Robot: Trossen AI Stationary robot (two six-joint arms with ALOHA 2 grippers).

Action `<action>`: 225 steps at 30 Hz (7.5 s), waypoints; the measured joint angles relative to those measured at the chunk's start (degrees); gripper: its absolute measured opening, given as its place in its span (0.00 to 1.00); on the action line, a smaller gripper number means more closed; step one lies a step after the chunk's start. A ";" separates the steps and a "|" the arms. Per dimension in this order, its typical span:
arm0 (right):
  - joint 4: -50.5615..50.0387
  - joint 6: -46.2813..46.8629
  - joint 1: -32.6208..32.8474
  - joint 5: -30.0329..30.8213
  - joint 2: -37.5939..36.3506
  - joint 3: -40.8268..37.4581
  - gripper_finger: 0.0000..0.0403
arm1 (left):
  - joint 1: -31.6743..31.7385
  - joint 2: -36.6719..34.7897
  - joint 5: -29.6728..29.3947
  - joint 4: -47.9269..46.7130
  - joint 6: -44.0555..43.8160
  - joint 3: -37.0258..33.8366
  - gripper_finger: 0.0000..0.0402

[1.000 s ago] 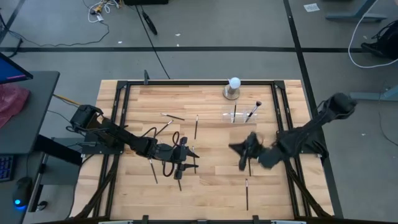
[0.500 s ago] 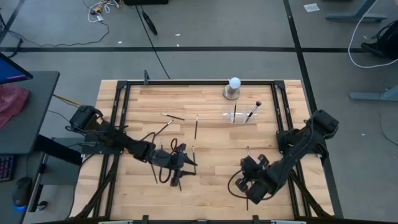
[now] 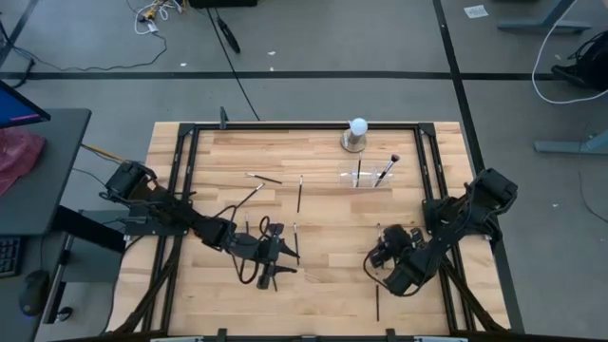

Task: Put items in baskets/containers
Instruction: Put the eyeshadow brush into the transparent organizer

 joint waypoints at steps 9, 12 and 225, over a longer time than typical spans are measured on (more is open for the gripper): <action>12.15 -7.29 0.40 5.45 3.58 -4.98 0.45 | 1.23 0.00 0.00 0.00 0.80 0.00 0.45; 12.44 -9.14 0.76 6.89 5.42 -4.99 0.37 | 1.22 0.00 -0.01 -0.01 0.81 0.00 0.45; 67.56 -78.27 -52.54 10.31 -14.49 -14.68 0.12 | 0.59 3.45 -11.80 -3.67 -0.72 2.91 0.46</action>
